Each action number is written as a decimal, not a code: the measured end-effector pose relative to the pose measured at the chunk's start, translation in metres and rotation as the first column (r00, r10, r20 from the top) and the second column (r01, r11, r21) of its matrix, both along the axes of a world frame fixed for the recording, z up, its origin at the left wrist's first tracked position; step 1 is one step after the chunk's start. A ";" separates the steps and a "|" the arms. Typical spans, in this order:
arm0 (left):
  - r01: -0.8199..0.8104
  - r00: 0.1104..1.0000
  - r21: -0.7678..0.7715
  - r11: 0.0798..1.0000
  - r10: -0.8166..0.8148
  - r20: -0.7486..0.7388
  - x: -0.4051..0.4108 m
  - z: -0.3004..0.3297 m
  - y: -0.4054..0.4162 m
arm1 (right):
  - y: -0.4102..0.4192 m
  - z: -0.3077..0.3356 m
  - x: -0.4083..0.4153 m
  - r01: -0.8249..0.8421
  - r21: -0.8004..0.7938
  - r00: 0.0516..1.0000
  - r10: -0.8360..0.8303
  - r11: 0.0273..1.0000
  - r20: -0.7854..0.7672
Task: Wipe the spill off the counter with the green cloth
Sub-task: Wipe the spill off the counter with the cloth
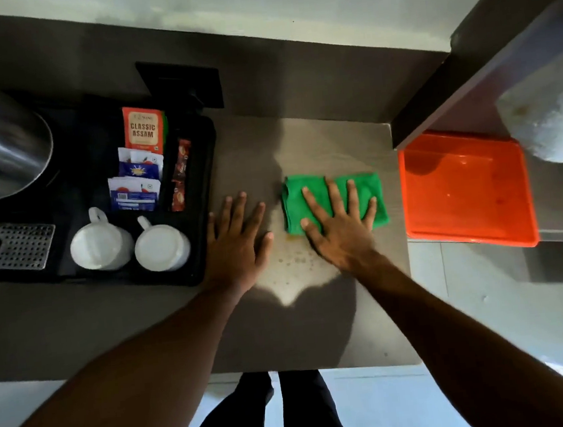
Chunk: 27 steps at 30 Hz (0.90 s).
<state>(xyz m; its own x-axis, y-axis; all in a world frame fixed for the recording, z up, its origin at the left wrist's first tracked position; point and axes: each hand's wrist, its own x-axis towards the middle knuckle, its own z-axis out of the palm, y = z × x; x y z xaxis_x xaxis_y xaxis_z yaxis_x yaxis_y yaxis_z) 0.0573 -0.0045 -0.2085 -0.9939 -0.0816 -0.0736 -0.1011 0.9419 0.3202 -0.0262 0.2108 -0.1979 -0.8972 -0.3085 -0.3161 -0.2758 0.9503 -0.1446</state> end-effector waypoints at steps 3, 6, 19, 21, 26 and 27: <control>0.035 0.999 0.010 0.999 -0.035 0.011 0.028 0.000 0.000 | 0.045 0.005 0.009 0.088 0.030 0.996 -0.089 0.996 0.028; 0.030 1.000 -0.035 0.999 -0.030 0.000 0.073 -0.004 0.007 | 0.028 0.006 -0.037 0.315 0.003 0.946 -0.315 0.949 0.075; 0.081 0.997 -0.077 0.994 -0.080 0.013 0.151 0.001 -0.026 | 0.002 0.006 0.026 0.220 -0.007 0.974 -0.220 0.975 0.046; 0.071 0.997 -0.064 0.995 -0.071 -0.005 0.150 0.001 -0.024 | -0.036 0.011 0.037 0.264 -0.005 0.964 -0.263 0.965 0.036; 0.043 0.999 -0.125 0.991 -0.041 0.014 0.151 0.002 -0.022 | -0.011 0.010 0.191 -0.053 0.031 0.998 0.055 0.998 -0.041; 0.033 0.999 -0.132 0.991 -0.032 0.009 0.150 0.001 -0.022 | 0.010 0.010 0.187 -0.062 0.038 0.997 0.064 0.997 -0.036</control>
<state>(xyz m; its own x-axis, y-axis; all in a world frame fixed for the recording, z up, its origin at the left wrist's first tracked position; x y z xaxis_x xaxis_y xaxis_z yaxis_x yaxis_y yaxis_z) 0.2078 -0.0264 -0.2070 -0.9957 -0.0588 -0.0715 -0.0716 0.9787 0.1923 0.1611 0.2213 -0.1874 -0.8877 -0.3535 -0.2950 -0.3399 0.9353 -0.0981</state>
